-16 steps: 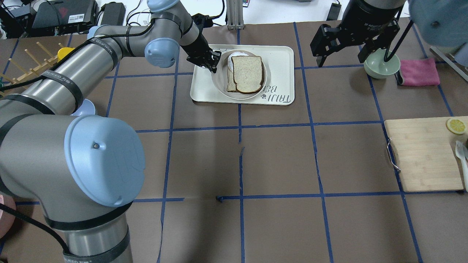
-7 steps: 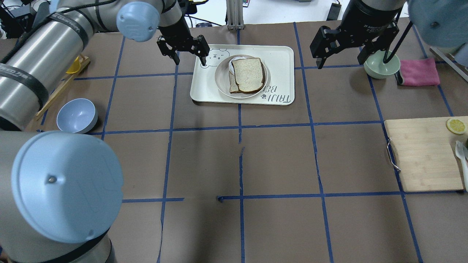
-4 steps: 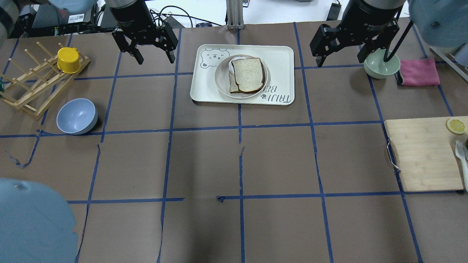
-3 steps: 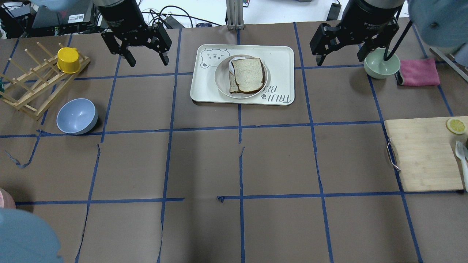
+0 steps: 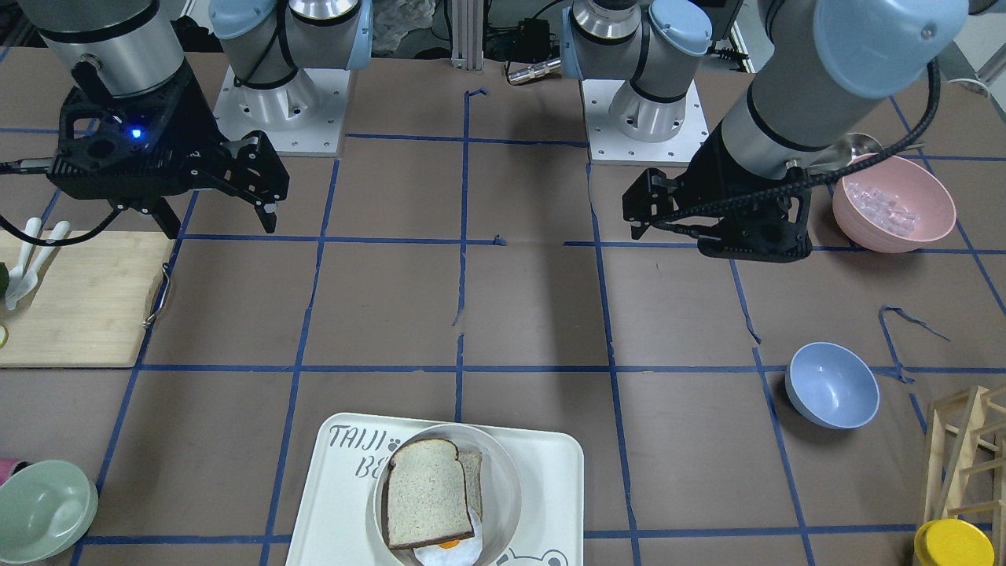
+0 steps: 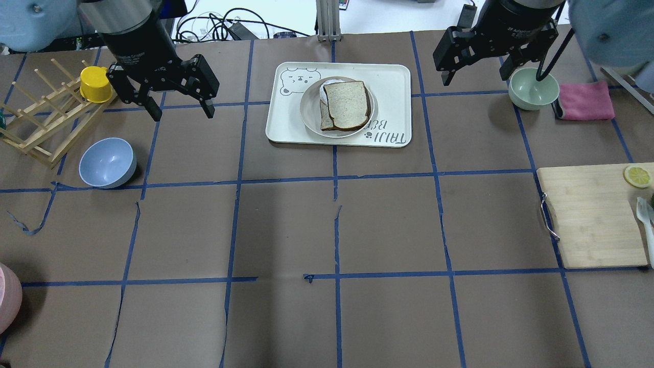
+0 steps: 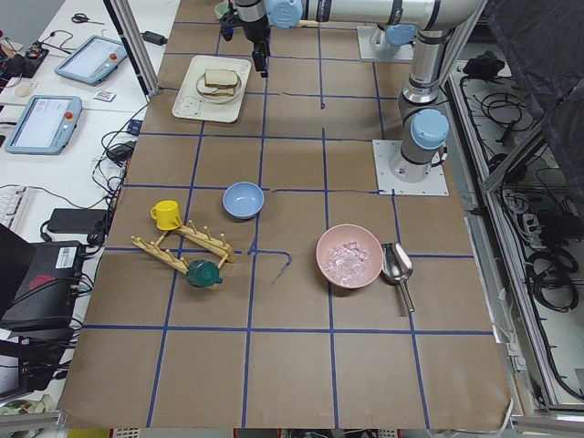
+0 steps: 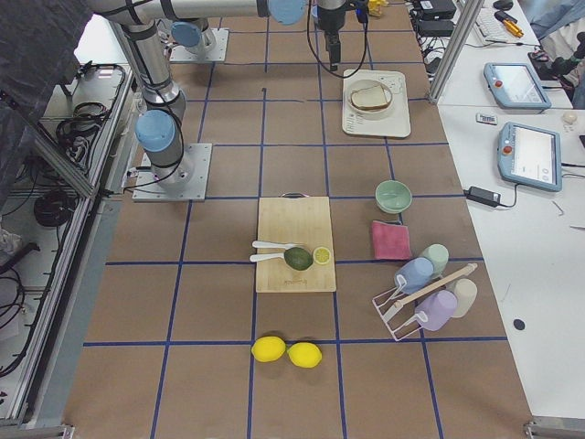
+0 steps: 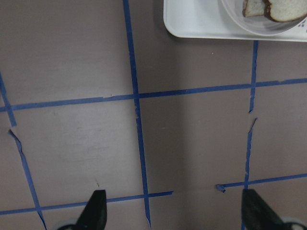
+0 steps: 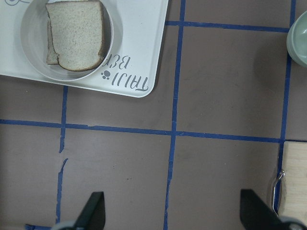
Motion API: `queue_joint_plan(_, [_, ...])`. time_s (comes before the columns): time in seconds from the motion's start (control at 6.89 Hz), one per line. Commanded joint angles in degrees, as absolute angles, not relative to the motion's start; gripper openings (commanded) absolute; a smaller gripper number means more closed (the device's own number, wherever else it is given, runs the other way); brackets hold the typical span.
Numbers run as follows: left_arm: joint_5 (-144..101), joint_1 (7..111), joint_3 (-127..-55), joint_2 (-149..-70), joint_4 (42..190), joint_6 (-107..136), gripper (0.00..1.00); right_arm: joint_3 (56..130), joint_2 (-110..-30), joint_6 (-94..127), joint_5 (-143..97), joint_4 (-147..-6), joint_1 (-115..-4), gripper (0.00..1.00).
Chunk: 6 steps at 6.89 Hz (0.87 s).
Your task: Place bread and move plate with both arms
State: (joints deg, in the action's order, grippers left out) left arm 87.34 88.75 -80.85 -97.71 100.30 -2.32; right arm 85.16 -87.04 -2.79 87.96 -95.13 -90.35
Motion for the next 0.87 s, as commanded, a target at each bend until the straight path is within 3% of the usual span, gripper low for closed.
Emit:
queue_joint_plan(0.0, [88.8,88.2,-86.3,-92.7,99.1,3.2,1.00,85.2,-87.1,-0.6,88.0,-94.6,-90.4,1.00])
queue_joint_plan(0.73, [88.9,87.5,-90.4,-90.2,94.7,7.1,1.00,85.2,-87.3,-0.6,88.0,-94.6,-90.4,1.00])
